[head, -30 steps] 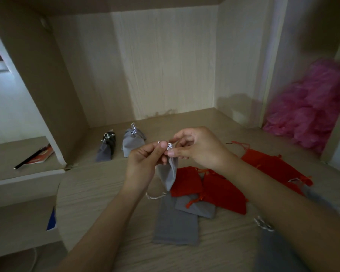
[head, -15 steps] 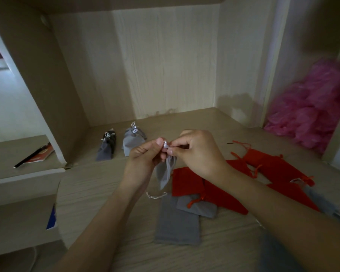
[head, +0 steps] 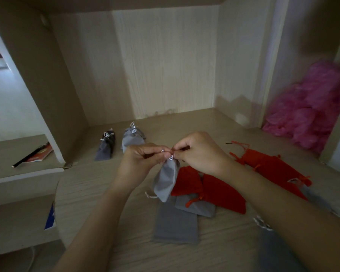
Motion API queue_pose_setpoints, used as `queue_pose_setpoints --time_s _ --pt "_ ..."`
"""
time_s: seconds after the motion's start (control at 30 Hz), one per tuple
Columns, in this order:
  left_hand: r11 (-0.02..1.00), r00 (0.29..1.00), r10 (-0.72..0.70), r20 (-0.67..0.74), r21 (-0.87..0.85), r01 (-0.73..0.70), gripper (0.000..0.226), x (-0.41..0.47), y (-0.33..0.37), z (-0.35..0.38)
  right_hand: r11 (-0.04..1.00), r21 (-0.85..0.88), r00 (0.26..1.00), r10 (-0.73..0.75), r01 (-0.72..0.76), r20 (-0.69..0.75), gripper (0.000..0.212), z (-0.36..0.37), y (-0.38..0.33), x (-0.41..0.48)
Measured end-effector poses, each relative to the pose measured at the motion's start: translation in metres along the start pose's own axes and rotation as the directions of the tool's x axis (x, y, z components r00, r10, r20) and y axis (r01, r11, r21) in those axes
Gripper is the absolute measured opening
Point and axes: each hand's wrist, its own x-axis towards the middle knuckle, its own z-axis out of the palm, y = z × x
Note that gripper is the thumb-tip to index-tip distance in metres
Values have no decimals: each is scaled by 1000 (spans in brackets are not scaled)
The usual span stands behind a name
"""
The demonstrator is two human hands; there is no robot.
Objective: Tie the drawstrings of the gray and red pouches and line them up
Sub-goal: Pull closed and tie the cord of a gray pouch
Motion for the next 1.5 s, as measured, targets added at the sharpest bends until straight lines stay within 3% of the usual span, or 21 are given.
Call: queue_pose_setpoints --time_s 0.2,0.33,0.43,0.53,0.7,0.77,0.83,0.97,1.07,1.2,1.33,1.5 --pt "901 980 192 -45 405 -157 18 -2 -5 -1 993 -114 998 -1 -6 -60 11 5 -4 -2" --pt "778 940 339 -32 571 -262 7 -2 -3 4 987 -155 996 22 -36 -88 13 7 -5 0" --pt "697 897 439 -56 652 -300 11 -4 -3 8 990 -137 995 30 -43 -94 14 2 -8 -1" --pt "644 842 533 -88 688 -335 17 -4 -3 8 983 138 991 128 -121 -42 15 -6 -13 0" --pt "621 788 606 -108 683 -383 14 -7 1 6 712 634 951 270 -302 149 23 0 -10 2" --pt "649 797 592 -122 658 -382 13 -7 0 6 544 743 917 308 -390 255 21 1 -7 4" --pt "703 816 556 -158 614 -360 15 -7 -1 6 475 758 889 329 -447 318 21 0 -7 5" --pt "756 815 537 -218 553 -350 19 -6 -1 7 456 776 888 359 -436 288 37 3 -6 8" --pt "782 819 500 -283 553 -287 11 -3 -2 3 423 823 893 402 -379 204 25 4 -5 10" --pt "893 898 277 -341 437 -109 11 -2 -2 5 436 838 898 418 -328 134 21 3 2 12" --pt "985 980 -37 -198 158 69 12 0 1 14 394 860 858 505 -323 91 24 7 9 14" --pt "995 994 -102 -42 14 103 4 -1 5 19 309 893 828 550 -327 113 25 17 13 18"
